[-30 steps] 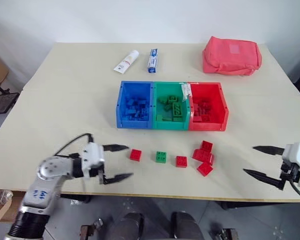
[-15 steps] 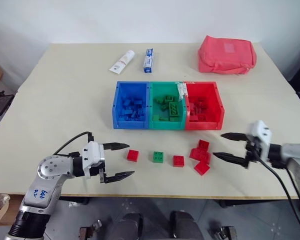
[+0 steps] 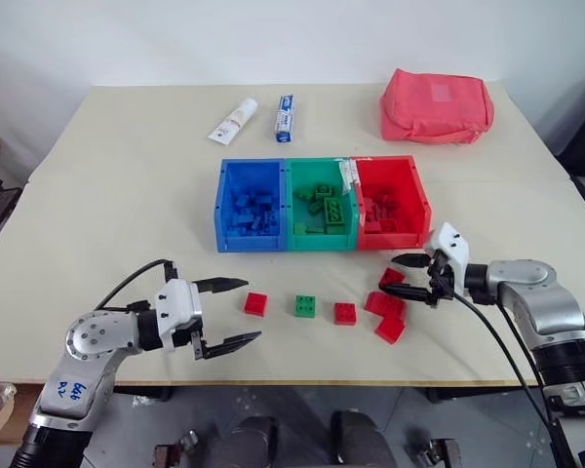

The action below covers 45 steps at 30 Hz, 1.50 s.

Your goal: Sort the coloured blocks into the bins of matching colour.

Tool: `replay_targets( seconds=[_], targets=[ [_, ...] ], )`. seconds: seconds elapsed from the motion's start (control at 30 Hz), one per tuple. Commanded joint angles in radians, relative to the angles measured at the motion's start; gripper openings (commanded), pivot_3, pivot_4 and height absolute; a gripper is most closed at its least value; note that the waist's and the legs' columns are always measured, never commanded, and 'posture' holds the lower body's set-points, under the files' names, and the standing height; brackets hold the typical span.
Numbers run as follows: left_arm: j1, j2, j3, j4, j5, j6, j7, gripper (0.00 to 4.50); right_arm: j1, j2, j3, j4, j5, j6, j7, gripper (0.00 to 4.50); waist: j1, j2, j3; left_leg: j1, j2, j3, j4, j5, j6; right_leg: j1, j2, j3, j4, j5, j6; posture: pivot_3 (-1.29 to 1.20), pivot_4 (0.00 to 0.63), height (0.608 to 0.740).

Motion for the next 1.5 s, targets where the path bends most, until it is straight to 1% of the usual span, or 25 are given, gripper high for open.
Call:
replay_targets(
  seconds=[0.03,0.1,0.17,0.23,0.27,0.33,0.4,0.5,0.63,0.7,0.77,0.87,0.93,0.97,1.1,1.17,1.23,1.3,1.33,1.4,1.5],
  targets=[
    [-0.007,-0.002,0.018,-0.027,-0.007,-0.022,0.004,4.5,0.002,0.004,0.018,0.001,-0.013,0.022,0.01,2.7,0.0,0.0,0.0,0.0,0.0,0.0,0.0,0.0,0.0,0.0,0.0,0.0,0.0,0.0,0.0,0.0,0.15,0.74],
    [-0.015,-0.011,0.021,-0.023,-0.016,-0.026,0.009,4.5,-0.002,0.01,0.002,0.0,0.0,-0.007,0.024,2.02,0.001,0.0,0.0,0.0,0.0,0.0,0.0,0.0,0.0,0.0,0.0,0.0,0.0,0.0,0.0,0.0,0.15,0.74],
    [-0.021,-0.025,0.03,-0.025,-0.032,-0.017,0.021,4.5,-0.002,0.014,-0.029,-0.019,0.036,-0.026,0.05,1.5,0.0,0.0,0.0,0.0,0.0,0.0,0.0,0.0,0.0,0.0,0.0,0.0,0.0,0.0,0.0,0.0,0.15,0.74],
    [-0.026,-0.044,0.047,-0.028,-0.051,-0.002,0.048,4.5,-0.002,0.007,-0.069,-0.062,0.097,-0.003,0.087,1.5,0.001,0.0,0.0,0.0,0.0,0.0,0.0,0.0,0.0,0.0,0.0,0.0,0.0,0.0,0.0,0.0,0.15,0.74],
    [-0.028,-0.055,0.06,-0.03,-0.068,0.01,0.066,4.5,-0.01,0.009,-0.096,-0.079,0.127,0.028,0.076,1.5,0.001,0.0,0.0,0.0,0.0,0.0,0.0,0.0,0.0,0.0,0.0,0.0,0.0,0.0,0.0,0.0,0.15,0.74],
    [-0.028,-0.077,0.091,-0.03,-0.094,0.029,0.104,4.5,-0.065,0.031,-0.166,-0.092,0.21,0.128,0.016,1.5,-0.002,0.0,0.0,-0.001,0.0,0.0,0.0,0.0,0.0,-0.001,0.0,0.0,0.0,0.0,0.0,0.0,0.15,0.74],
    [-0.026,-0.09,0.115,-0.028,-0.103,0.039,0.13,4.5,-0.133,0.051,-0.215,-0.082,0.259,0.208,-0.048,1.5,-0.004,0.0,0.0,-0.001,0.0,0.001,0.0,0.0,0.0,-0.001,0.0,0.001,0.0,0.0,0.0,0.0,0.15,0.74],
    [-0.028,-0.102,0.135,-0.018,-0.094,0.035,0.158,4.5,-0.218,0.071,-0.214,-0.024,0.211,0.184,-0.121,1.5,0.0,0.0,0.0,-0.001,0.001,0.001,0.0,0.0,-0.001,-0.002,0.001,0.0,0.001,0.0,-0.001,0.0,0.15,0.74],
    [-0.027,-0.099,0.156,0.002,-0.08,0.02,0.169,4.5,-0.345,0.127,-0.161,0.138,0.093,0.095,-0.238,1.5,-0.002,0.0,0.0,-0.001,0.0,0.001,0.0,0.0,-0.001,-0.003,0.0,0.001,0.001,0.0,-0.001,0.0,0.15,0.74],
    [-0.028,-0.095,0.158,0.008,-0.072,0.013,0.166,4.5,-0.377,0.144,-0.14,0.183,0.065,0.07,-0.237,2.23,-0.002,0.0,0.0,-0.002,0.0,0.002,-0.001,0.0,-0.001,-0.005,0.0,0.001,0.002,0.0,-0.001,0.0,0.15,0.74],
    [-0.031,-0.095,0.16,0.01,-0.071,0.012,0.167,4.5,-0.389,0.146,-0.14,0.21,0.053,0.043,-0.227,2.78,-0.001,0.0,0.0,-0.004,0.0,0.002,-0.001,0.0,-0.001,-0.007,0.0,0.001,0.003,0.0,-0.001,0.0,0.15,0.74],
    [-0.032,-0.092,0.164,0.014,-0.072,0.013,0.165,4.5,-0.376,0.126,-0.154,0.227,0.045,-0.008,-0.208,3.75,-0.001,0.0,0.0,-0.005,0.0,0.002,0.0,0.0,-0.001,-0.008,0.0,0.0,0.004,0.0,-0.001,0.0,0.15,0.74],
    [-0.029,-0.085,0.162,0.019,-0.069,0.009,0.151,4.5,-0.34,0.105,-0.177,0.2,0.064,-0.037,-0.168,4.31,0.0,0.0,0.0,-0.005,-0.001,0.002,0.0,0.0,0.0,-0.008,-0.001,0.001,0.004,0.0,-0.001,0.0,0.15,0.74],
    [-0.03,-0.078,0.159,0.024,-0.069,0.01,0.139,4.5,-0.311,0.088,-0.196,0.177,0.087,-0.041,-0.135,4.43,0.001,0.0,0.0,-0.005,-0.001,0.002,0.0,0.0,0.0,-0.008,-0.001,0.001,0.004,0.0,-0.001,0.0,0.15,0.74],
    [-0.042,-0.027,0.11,0.069,-0.026,-0.029,0.052,4.5,-0.12,-0.01,-0.27,0.035,0.179,-0.041,0.037,4.43,0.006,0.0,0.0,-0.005,-0.001,0.001,0.0,0.0,0.0,-0.007,0.0,0.0,0.004,0.0,-0.001,0.0,0.15,0.74],
    [-0.052,-0.015,0.081,0.099,-0.007,-0.06,0.011,4.5,-0.011,-0.064,-0.299,-0.02,0.179,-0.082,0.088,4.43,0.005,0.0,0.0,-0.005,-0.001,0.001,0.0,0.0,0.0,-0.007,-0.001,0.0,0.003,0.0,-0.001,0.0,0.15,0.74],
    [-0.068,-0.017,0.055,0.126,0.001,-0.083,-0.02,4.5,0.096,-0.118,-0.325,-0.036,0.137,-0.18,0.124,4.43,0.005,0.0,0.0,-0.005,-0.001,0.002,0.0,0.0,0.0,-0.007,-0.001,0.0,0.002,0.0,0.0,0.0,0.15,0.74],
    [-0.086,-0.02,0.027,0.15,0.004,-0.105,-0.056,4.5,0.204,-0.177,-0.341,-0.035,0.081,-0.325,0.171,4.43,0.005,0.0,0.0,-0.004,-0.001,0.002,0.0,0.0,0.0,-0.006,-0.001,0.0,0.003,0.0,0.0,0.0,0.15,0.74],
    [-0.091,-0.02,0.019,0.157,0.005,-0.113,-0.069,4.5,0.236,-0.195,-0.344,-0.034,0.068,-0.365,0.185,4.43,0.004,0.0,0.0,-0.004,-0.001,0.003,0.0,0.0,0.0,-0.006,-0.001,0.0,0.003,0.0,0.0,0.0,0.15,0.74],
    [-0.108,-0.022,-0.008,0.172,0.011,-0.127,-0.096,4.5,0.303,-0.222,-0.369,-0.013,0.067,-0.41,0.205,4.43,-0.002,0.0,0.0,-0.003,0.0,0.005,0.0,0.0,0.0,-0.006,0.0,0.001,0.003,0.0,0.0,0.0,0.15,0.74],
    [-0.121,-0.023,-0.041,0.19,0.019,-0.137,-0.126,4.5,0.358,-0.226,-0.381,-0.026,0.078,-0.418,0.202,4.43,-0.006,0.0,0.0,-0.001,0.002,0.009,-0.001,0.0,0.0,-0.006,0.001,0.003,0.005,0.0,-0.001,0.0,0.15,0.74]
  ],
)
